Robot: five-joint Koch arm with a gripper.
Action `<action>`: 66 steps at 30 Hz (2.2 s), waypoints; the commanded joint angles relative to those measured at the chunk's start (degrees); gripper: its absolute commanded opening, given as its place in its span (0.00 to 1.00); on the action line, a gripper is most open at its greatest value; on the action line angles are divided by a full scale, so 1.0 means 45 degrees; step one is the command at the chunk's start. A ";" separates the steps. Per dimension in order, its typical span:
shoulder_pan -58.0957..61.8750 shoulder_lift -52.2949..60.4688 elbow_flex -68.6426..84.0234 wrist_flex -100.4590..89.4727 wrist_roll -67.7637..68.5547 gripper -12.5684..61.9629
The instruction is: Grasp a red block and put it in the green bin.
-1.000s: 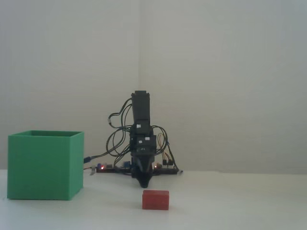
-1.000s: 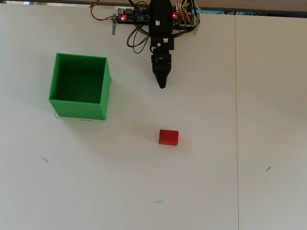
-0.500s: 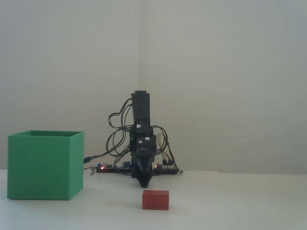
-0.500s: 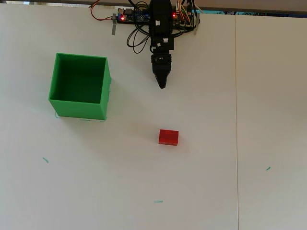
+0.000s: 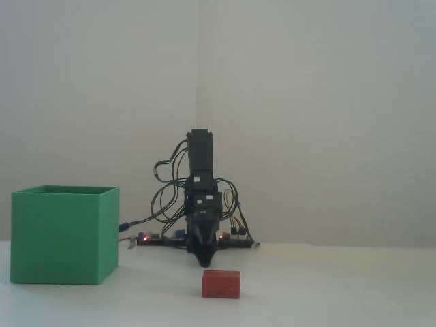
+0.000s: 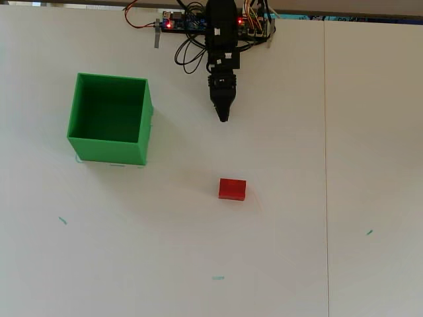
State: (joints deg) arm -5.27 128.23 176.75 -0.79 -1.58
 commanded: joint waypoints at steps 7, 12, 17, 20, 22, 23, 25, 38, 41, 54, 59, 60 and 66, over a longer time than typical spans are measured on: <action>-0.0059 0.1113 0.0762 0.0840 -0.0039 0.62; -0.0059 0.1113 0.0762 0.0840 -0.0039 0.62; -0.0059 0.1113 0.0762 0.0840 -0.0039 0.62; -0.0059 0.1113 0.0762 0.0840 -0.0039 0.62; -0.0059 0.1113 0.0762 0.0840 -0.0039 0.62; 0.0000 0.1113 0.0762 0.0840 -0.0039 0.62; -0.0117 0.1113 0.0762 0.0840 -0.0020 0.62; 0.1680 -0.4121 -1.3867 0.7070 0.0039 0.61; 0.1289 -0.5586 -1.7012 0.7559 -0.0391 0.61; -0.0684 -1.0625 -2.5234 1.3496 -0.6621 0.62; -0.1055 -1.1289 -2.6270 1.3652 -0.3867 0.63; -0.1074 -1.1504 -2.6504 1.3711 -0.3867 0.63; -0.1133 -1.3770 -2.9648 1.7324 -0.3594 0.63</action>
State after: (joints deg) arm -10.11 67.76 47.55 71.54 -18.72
